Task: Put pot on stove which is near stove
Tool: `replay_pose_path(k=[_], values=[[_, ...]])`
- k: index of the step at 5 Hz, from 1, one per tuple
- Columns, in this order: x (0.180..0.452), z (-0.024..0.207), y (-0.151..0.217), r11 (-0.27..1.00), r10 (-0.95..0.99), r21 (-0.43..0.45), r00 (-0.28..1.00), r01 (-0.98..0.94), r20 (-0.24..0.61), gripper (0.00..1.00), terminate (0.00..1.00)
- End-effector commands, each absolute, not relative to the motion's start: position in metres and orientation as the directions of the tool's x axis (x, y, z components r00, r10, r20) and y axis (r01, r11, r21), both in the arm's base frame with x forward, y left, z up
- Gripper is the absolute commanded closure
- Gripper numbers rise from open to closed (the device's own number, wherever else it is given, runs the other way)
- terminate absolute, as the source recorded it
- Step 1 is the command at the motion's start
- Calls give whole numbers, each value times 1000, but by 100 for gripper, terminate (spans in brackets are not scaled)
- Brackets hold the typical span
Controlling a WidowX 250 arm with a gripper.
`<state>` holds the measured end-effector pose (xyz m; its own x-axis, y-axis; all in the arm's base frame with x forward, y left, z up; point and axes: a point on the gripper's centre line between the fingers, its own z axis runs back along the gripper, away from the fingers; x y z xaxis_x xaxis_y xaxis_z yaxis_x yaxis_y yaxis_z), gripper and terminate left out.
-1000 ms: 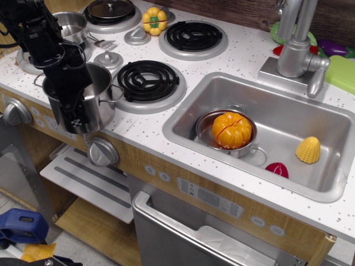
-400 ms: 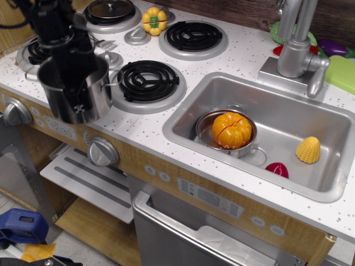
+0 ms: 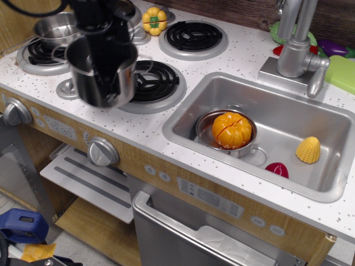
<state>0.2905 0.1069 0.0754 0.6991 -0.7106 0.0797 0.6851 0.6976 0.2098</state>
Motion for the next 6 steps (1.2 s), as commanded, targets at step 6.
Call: replay_pose_path(k=[6], values=[[358, 67, 96, 634, -773, 215, 611, 743, 170, 100, 0]])
